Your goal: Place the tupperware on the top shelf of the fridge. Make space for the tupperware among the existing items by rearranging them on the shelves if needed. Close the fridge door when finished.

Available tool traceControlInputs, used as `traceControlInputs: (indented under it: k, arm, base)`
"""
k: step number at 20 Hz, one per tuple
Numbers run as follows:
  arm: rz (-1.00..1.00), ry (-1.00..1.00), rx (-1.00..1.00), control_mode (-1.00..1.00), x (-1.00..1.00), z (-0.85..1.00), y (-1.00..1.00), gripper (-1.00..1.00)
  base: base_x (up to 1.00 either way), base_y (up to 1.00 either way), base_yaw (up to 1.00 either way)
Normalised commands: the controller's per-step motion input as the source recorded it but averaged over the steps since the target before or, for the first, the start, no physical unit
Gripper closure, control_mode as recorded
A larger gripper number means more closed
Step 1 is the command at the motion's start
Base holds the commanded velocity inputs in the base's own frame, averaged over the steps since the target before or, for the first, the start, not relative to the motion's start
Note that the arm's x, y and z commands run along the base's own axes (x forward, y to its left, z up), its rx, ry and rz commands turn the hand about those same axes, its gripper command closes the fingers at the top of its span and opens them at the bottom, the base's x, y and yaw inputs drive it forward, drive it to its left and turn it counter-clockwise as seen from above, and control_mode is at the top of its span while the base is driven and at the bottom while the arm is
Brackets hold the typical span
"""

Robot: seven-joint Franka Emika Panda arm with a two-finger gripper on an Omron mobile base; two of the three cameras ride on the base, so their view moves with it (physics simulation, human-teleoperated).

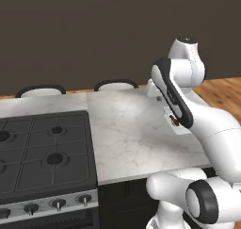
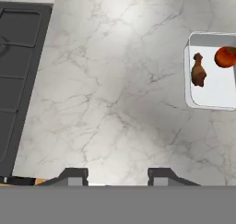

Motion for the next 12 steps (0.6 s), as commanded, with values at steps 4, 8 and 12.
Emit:
traceControlInputs:
  k: [4,8,12]
  arm:
    - [-0.01,0.0,0.0,-1.0,0.0,-0.27,-0.21,-1.0]
    - [-0.11,0.0,0.04,-1.0,0.0,-0.56,-0.89,-1.0]
    - [-0.07,0.04,0.05,-1.0,0.07,-0.57,-0.99,-1.0]
  base:
    - [0.0,0.0,0.0]
    - [0.0,0.0,0.0]
    - [0.0,0.0,0.0]
